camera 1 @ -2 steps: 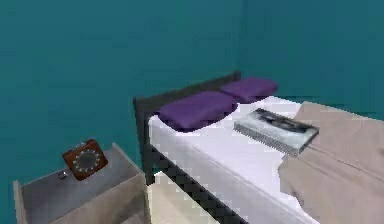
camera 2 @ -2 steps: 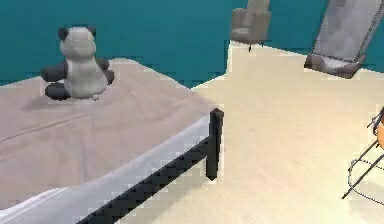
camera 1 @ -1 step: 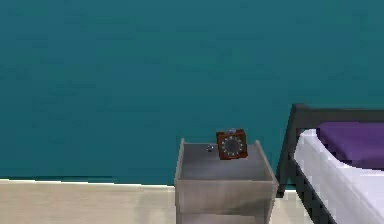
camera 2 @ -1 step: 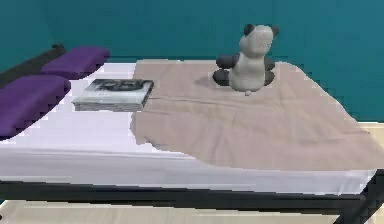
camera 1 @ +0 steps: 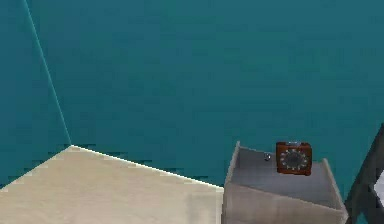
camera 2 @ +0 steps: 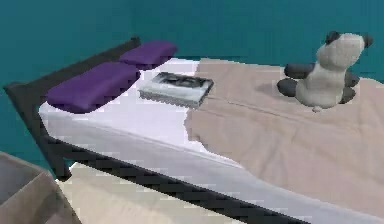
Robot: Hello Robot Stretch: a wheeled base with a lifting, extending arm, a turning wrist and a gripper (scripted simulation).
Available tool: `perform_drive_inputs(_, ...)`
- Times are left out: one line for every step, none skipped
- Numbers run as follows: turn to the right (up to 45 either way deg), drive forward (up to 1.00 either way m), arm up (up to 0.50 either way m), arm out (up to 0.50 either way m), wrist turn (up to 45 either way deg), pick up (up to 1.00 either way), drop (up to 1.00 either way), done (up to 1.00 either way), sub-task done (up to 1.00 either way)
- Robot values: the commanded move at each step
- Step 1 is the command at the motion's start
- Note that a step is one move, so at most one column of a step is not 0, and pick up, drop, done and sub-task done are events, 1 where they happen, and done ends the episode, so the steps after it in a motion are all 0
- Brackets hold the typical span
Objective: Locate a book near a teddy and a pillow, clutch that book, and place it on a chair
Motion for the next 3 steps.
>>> perform_drive_inputs(45.0, 0.0, 0.0, 0.0, 0.0, 0.0, 0.0, 0.0, 0.0)
perform_drive_inputs(9.0, 0.0, 0.0, 0.0, 0.0, 0.0, 0.0, 0.0, 0.0)
perform_drive_inputs(0.0, 0.65, 0.0, 0.0, 0.0, 0.0, 0.0, 0.0, 0.0)
